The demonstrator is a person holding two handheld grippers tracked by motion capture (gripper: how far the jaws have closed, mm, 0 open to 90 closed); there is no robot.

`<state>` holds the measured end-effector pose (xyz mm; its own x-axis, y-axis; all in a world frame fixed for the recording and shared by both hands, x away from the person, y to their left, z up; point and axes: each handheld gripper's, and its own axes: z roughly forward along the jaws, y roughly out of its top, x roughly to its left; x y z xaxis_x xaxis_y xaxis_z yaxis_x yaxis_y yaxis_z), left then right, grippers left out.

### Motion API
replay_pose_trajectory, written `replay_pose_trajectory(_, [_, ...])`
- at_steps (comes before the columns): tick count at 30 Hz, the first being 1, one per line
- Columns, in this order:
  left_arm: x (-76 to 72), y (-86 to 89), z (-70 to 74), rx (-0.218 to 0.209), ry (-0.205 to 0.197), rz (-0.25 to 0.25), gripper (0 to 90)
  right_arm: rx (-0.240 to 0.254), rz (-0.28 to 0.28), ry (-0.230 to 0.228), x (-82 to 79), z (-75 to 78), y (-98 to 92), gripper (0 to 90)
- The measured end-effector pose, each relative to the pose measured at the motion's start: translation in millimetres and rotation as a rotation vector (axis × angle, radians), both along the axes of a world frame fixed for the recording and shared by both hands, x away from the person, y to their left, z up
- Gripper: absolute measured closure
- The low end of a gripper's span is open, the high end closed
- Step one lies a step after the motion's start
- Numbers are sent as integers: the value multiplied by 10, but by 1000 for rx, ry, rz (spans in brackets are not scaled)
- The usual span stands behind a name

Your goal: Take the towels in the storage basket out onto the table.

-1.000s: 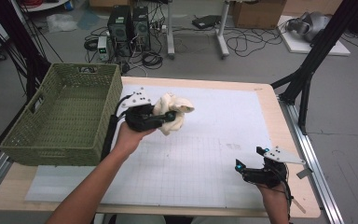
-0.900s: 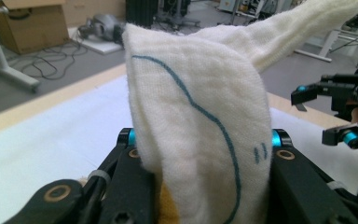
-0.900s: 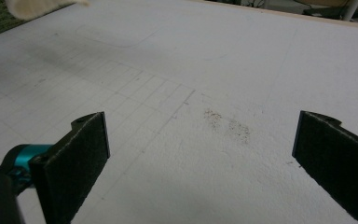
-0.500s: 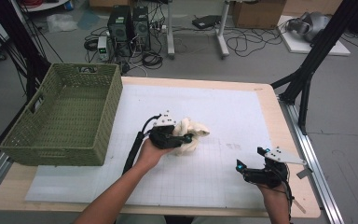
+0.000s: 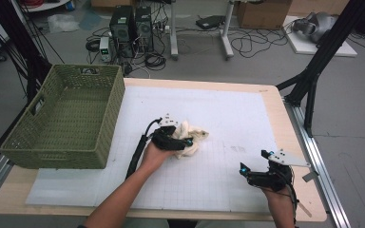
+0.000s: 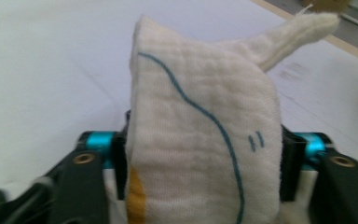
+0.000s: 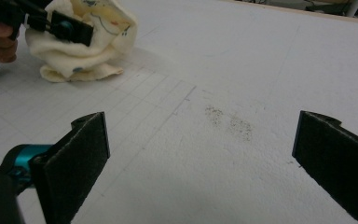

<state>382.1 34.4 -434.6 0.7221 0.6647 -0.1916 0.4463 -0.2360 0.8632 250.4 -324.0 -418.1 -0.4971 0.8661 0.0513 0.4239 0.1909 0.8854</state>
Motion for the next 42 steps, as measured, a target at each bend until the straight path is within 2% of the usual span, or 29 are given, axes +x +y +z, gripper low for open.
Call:
replay_pose_trajectory(1, [4, 28, 19, 2, -11, 17, 282, -1, -1, 1, 0, -2, -3, 29])
replay_pose_trajectory(4, [1, 178, 127, -20, -38, 85, 205, -2, -2, 3, -1, -8, -13, 29])
replay_pose_trajectory(7, [-21, 325, 216, -29, -69, 125, 205, -1, -4, 6, -6, -8, -18, 29])
replay_pose_trajectory(9, [-60, 449, 281, -46, -88, 130, 205, -2, -5, 7, -9, -8, -14, 29])
replay_pose_trajectory(12, [-159, 587, 344, -63, -116, 102, 204, -5, -3, 3, -1, -10, -10, 29])
replay_pose_trajectory(17, [-362, 748, 346, -49, -161, 67, 199, -12, 0, 7, 12, -15, 11, 29])
replay_pose_trajectory(20, [-429, 826, 294, -42, -160, 65, 198, -16, -2, 8, 24, -22, 24, 29])
replay_pose_trajectory(25, [-488, 965, 194, -56, -148, 84, 197, -15, -4, 8, 41, -24, 38, 29])
replay_pose_trajectory(32, [-557, 1031, 187, -74, -176, 73, 197, -16, -13, 5, 66, -18, 42, 29])
replay_pose_trajectory(39, [-541, 1092, 184, -85, -176, 87, 197, -49, -9, 9, 105, -31, 85, 28])
replay_pose_trajectory(42, [-548, 1098, 184, -84, -173, 87, 197, -49, -8, 11, 107, -29, 104, 28])
